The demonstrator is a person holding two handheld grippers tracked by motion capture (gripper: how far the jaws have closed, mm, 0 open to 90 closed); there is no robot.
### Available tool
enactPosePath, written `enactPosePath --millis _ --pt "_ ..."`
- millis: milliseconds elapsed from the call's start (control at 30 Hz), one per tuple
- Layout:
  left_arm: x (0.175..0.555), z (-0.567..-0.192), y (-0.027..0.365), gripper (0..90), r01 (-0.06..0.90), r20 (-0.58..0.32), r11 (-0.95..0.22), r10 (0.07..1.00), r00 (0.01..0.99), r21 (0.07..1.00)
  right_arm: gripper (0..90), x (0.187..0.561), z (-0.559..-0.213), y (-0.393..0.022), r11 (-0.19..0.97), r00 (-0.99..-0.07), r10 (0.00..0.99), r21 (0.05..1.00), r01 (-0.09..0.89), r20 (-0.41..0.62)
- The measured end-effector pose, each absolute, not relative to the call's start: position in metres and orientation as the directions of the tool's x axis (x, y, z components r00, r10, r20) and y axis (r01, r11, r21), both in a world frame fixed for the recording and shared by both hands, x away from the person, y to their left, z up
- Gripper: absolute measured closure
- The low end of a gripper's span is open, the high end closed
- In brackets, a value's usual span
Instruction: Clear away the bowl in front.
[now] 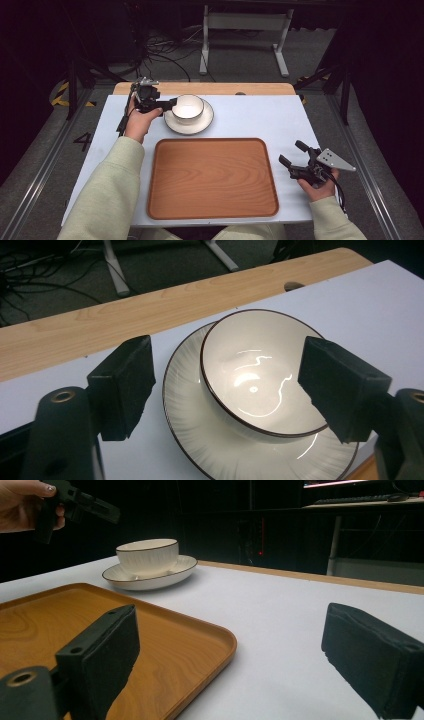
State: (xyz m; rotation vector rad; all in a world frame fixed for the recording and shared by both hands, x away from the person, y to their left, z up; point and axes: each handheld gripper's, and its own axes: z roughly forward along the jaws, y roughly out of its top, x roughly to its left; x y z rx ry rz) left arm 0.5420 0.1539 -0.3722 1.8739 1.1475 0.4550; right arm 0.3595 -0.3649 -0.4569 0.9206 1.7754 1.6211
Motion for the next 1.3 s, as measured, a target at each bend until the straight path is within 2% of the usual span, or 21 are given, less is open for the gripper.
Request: enactPosePath --millis 167,400,500,600,633,667,900,1067,1200,1300 --pt "0.547 -0.377 0.152 25.7 0.54 -0.132 -0.19 0.855 0.501 0.82 9.3 0.36 -0.457 -0.365 0.033 -0.607 0.793 0.993 0.115 0.044" --pt "0.557 -0.391 0.153 26.5 0.564 -0.19 -0.139 0.854 0.484 0.814 9.3 0.36 -0.457 -0.366 0.032 -0.607 0.794 0.993 0.114 0.044" --pt "0.561 -0.397 0.153 32.7 0.593 -0.213 -0.123 0.86 0.463 0.796 9.2 0.36 -0.457 -0.366 0.031 -0.606 0.795 0.993 0.113 0.044" --pt "0.564 -0.401 0.153 34.8 0.607 -0.23 -0.106 0.863 0.449 0.788 9.3 0.36 -0.457 -0.366 0.031 -0.604 0.795 0.993 0.114 0.044" --pt "0.566 -0.404 0.153 40.1 0.614 -0.238 -0.1 0.864 0.444 0.783 9.3 0.36 -0.457 -0.366 0.031 -0.603 0.796 0.993 0.113 0.044" --pt "0.566 -0.404 0.153 41.8 0.614 -0.238 -0.1 0.864 0.444 0.783 9.3 0.36 -0.457 -0.366 0.031 -0.603 0.796 0.993 0.113 0.044" --pt "0.572 -0.414 0.151 50.0 0.657 -0.274 -0.081 0.866 0.419 0.75 9.2 0.359 -0.457 -0.366 0.03 -0.602 0.797 0.993 0.112 0.044" --pt "0.575 -0.419 0.148 54.5 0.681 -0.277 -0.081 0.874 0.399 0.728 9.2 0.359 -0.457 -0.366 0.031 -0.602 0.797 0.993 0.111 0.043" --pt "0.579 -0.422 0.146 56.1 0.712 -0.324 -0.034 0.874 0.362 0.702 9.3 0.36 -0.457 -0.366 0.03 -0.602 0.797 0.993 0.113 0.044" --pt "0.582 -0.422 0.143 56.7 0.743 -0.321 -0.063 0.875 0.362 0.667 9.3 0.36 -0.457 -0.366 0.03 -0.603 0.797 0.993 0.111 0.044"
